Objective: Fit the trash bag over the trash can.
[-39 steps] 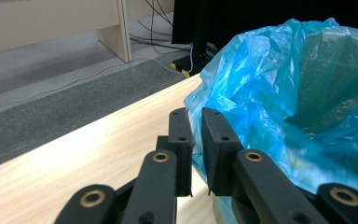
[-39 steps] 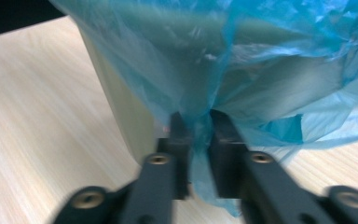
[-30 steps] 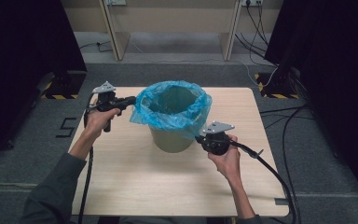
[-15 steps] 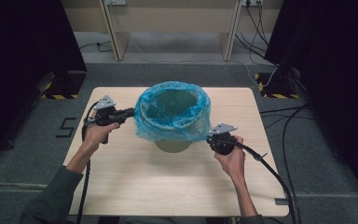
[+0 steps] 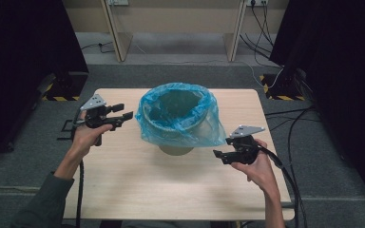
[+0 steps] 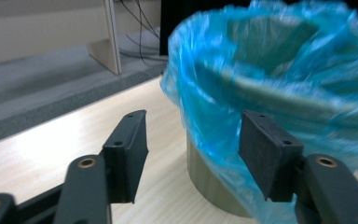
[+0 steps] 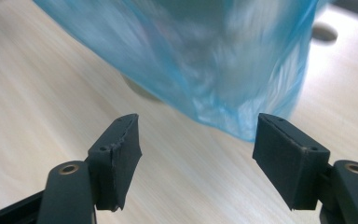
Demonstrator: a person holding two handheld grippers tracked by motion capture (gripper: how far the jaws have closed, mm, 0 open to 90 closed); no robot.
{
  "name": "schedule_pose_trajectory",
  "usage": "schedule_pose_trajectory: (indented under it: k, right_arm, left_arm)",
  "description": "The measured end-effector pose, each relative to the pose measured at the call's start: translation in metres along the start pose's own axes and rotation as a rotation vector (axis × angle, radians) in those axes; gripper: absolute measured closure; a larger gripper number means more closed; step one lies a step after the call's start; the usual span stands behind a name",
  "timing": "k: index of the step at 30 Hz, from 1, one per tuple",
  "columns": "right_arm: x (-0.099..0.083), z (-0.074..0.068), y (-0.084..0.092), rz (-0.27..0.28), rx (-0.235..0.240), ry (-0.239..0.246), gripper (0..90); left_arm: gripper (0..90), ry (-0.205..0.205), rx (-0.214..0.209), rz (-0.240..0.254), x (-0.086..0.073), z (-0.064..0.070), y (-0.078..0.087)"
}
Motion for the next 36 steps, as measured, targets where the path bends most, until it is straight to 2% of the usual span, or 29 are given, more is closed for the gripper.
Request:
schedule_pose_trajectory:
  k: [3, 5, 8, 11, 16, 19, 21, 25, 29, 32, 36]
  right_arm:
    - [0.020, -0.005, 0.017, 0.105, 0.009, -0.029, 31.6]
    - [0.034, -0.005, 0.023, 0.149, -0.026, -0.029, 32.0]
    - [0.058, -0.001, 0.024, 0.195, -0.105, 0.001, 34.4]
    - [0.087, -0.001, 0.017, 0.264, -0.109, -0.033, 35.4]
    - [0.115, 0.002, -0.014, 0.257, -0.138, -0.043, 37.7]
    - [0.116, 0.008, -0.036, 0.216, -0.154, -0.045, 40.8]
    - [0.115, 0.016, -0.047, 0.195, -0.160, -0.053, 48.0]
    - [0.113, 0.035, -0.057, 0.171, -0.167, -0.026, 65.9]
    - [0.118, 0.049, -0.066, 0.181, -0.138, -0.040, 72.4]
    - [0.125, 0.060, -0.077, 0.177, -0.122, -0.019, 73.1]
    - [0.134, 0.072, -0.093, 0.149, -0.113, 0.059, 70.0]
  left_arm:
    - [39.3, -0.014, 0.004, 0.010, 0.008, 0.000, 0.004]
    - [39.0, -0.018, 0.009, 0.013, 0.012, 0.001, 0.001]
    - [38.4, -0.010, 0.010, 0.014, 0.014, 0.002, -0.005]
    - [37.8, -0.003, -0.001, 0.017, 0.016, 0.006, -0.012]
    - [37.0, 0.016, 0.001, 0.035, 0.025, 0.007, -0.019]
    - [36.2, 0.016, 0.001, 0.038, 0.029, 0.007, -0.021]
    - [35.2, 0.018, 0.000, 0.041, 0.032, 0.008, -0.021]
    - [34.5, 0.030, 0.002, 0.049, 0.035, 0.005, -0.022]
    - [34.5, 0.038, 0.002, 0.040, 0.035, 0.004, -0.026]
    - [34.3, 0.042, -0.001, 0.036, 0.035, 0.005, -0.028]
    - [33.7, 0.049, 0.009, 0.032, 0.039, 0.003, -0.036]
Point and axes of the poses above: each handheld gripper's, and its own axes: y roughly backward along the jaws, x roughly out of its top, z roughly to its right, the point moved 10 cm from there along -y, roughly forward along the jaws, and after that the axes turned 11 degrees about z, right-handed, at the moved point
